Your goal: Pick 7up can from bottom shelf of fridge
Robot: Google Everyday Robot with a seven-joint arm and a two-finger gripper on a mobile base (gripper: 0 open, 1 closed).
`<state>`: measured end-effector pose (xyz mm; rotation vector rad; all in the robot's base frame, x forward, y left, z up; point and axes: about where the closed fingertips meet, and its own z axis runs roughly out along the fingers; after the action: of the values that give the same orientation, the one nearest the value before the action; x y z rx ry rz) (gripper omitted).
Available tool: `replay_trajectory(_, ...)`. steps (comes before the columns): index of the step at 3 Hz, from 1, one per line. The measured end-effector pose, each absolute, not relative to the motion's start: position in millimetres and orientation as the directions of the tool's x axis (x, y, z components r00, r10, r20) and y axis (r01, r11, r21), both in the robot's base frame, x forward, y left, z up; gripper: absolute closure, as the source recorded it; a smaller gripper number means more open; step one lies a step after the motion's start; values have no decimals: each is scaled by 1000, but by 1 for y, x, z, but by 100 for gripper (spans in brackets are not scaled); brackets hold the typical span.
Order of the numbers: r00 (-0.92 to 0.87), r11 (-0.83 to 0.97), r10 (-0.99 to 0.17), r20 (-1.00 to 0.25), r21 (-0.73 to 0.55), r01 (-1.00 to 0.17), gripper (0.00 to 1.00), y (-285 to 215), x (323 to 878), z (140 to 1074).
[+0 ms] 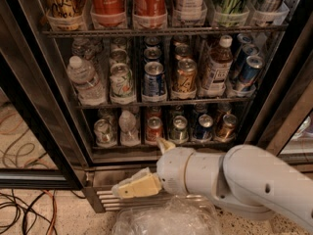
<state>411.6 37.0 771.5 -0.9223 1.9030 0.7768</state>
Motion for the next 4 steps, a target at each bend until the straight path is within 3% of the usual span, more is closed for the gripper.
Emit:
replay_trajectory(2,-321,514,-141,-936,208,-832,0,95,409,731)
replay_trajectory(4,-285,510,-61,-956,216,-833,0,151,409,706)
